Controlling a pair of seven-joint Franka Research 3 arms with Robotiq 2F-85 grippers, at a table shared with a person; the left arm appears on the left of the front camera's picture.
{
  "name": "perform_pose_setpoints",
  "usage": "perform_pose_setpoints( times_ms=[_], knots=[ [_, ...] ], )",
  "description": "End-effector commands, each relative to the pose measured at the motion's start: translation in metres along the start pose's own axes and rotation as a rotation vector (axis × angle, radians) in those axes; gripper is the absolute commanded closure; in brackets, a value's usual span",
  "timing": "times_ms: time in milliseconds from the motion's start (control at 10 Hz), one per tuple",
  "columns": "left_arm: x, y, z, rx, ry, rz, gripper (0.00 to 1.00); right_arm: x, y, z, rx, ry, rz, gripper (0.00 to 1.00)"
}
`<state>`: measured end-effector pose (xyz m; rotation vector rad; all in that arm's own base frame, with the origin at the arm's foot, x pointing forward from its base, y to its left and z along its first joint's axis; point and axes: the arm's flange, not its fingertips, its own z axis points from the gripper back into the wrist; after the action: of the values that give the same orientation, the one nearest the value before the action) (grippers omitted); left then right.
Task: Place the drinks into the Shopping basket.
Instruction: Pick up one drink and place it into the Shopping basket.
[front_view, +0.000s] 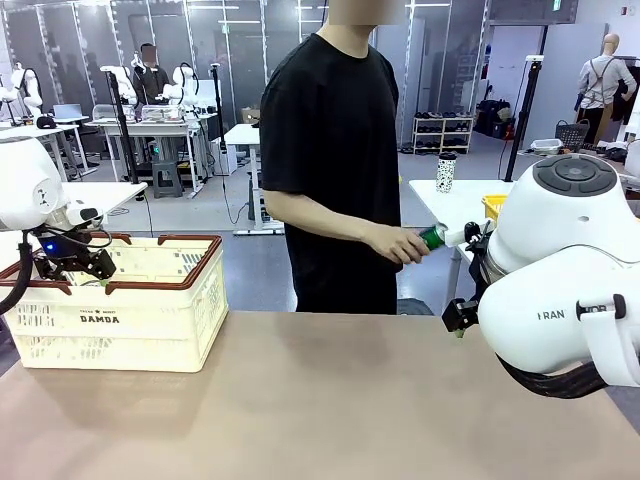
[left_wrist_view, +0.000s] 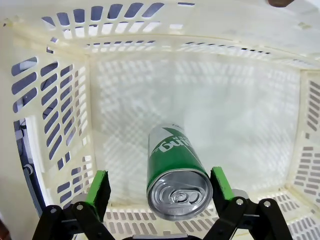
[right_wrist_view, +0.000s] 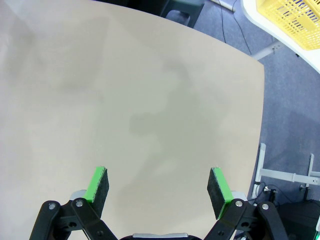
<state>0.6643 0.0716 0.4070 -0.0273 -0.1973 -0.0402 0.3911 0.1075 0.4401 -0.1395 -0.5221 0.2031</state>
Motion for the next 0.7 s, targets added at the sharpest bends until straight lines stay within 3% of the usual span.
perform_pose_setpoints(
  times_ms=[0,300,600],
  knots=[
    [0.0,0.0,0.0,0.0,0.0,0.0,0.0,0.0,0.0,-0.001,-0.002,0.001,0.0,0.0],
    [-0.004,-0.027,0.045,-0.008,-0.003,-0.078,0.0,0.0,0.0,-0.001,-0.002,0.001,0.0,0.0],
    [-0.013,-0.047,0.089,0.06,-0.009,-0.124,0.0,0.0,0.0,-0.001,-0.002,0.001,0.0,0.0]
  ],
)
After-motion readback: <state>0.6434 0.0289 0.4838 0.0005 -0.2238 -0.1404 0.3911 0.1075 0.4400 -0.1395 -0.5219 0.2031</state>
